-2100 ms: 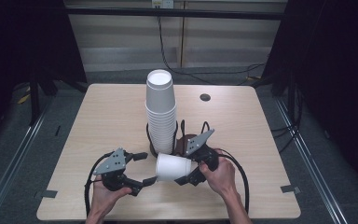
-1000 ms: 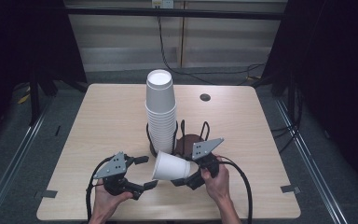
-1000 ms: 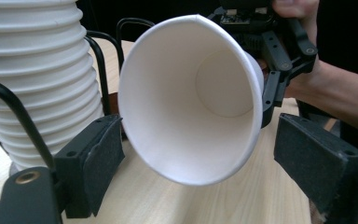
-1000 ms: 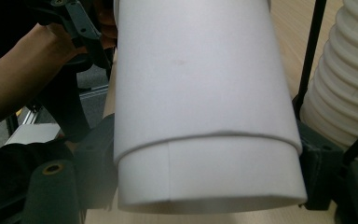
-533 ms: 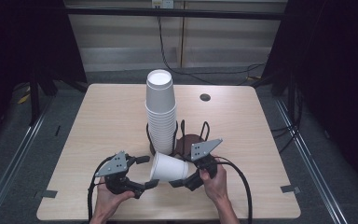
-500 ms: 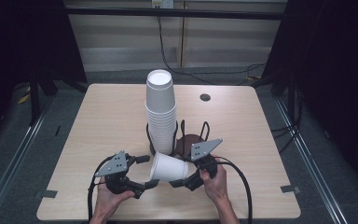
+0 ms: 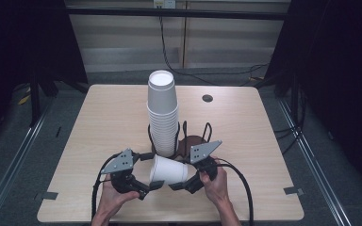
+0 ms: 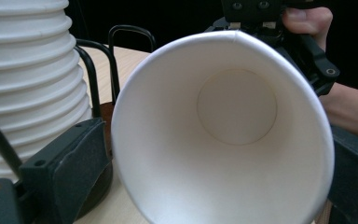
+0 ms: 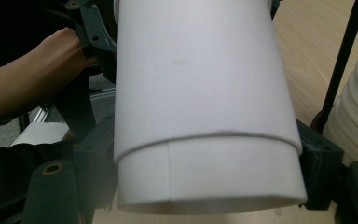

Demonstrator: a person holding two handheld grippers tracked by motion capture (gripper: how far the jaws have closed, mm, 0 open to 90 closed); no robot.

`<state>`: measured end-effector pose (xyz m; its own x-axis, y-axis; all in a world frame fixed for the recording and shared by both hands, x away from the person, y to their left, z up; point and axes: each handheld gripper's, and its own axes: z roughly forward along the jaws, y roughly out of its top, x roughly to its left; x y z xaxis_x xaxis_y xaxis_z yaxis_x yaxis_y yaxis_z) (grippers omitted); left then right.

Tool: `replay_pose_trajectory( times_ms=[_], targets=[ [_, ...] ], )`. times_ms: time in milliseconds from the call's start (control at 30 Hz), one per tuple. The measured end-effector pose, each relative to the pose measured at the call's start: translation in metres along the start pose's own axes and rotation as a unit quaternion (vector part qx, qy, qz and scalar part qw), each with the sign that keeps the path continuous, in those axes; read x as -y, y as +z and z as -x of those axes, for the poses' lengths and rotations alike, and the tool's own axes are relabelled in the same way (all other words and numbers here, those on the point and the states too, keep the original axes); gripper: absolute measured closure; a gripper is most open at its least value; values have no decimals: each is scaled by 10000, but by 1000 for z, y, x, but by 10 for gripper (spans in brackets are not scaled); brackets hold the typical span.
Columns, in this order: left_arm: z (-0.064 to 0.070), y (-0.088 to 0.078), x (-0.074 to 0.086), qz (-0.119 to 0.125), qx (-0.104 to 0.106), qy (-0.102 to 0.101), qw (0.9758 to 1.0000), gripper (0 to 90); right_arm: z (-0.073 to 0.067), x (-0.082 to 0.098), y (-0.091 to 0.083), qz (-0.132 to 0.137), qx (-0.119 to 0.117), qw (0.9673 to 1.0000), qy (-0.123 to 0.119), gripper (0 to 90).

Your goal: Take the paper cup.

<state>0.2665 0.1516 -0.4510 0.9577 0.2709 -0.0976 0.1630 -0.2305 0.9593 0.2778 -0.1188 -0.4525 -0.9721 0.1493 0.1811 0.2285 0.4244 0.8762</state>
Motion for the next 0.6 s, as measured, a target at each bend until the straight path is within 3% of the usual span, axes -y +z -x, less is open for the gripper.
replay_pose_trajectory(
  times_ms=[233, 600],
  targets=[
    [-3, 5, 0, 5, 230, -83, 9997, 44, -1, 0, 0, -26, 14, 10000, -27, 237],
    [-4, 10, -1, -76, 333, -128, 9993, 49, 0, 0, 0, -20, -32, 10000, -73, 237]
  ],
)
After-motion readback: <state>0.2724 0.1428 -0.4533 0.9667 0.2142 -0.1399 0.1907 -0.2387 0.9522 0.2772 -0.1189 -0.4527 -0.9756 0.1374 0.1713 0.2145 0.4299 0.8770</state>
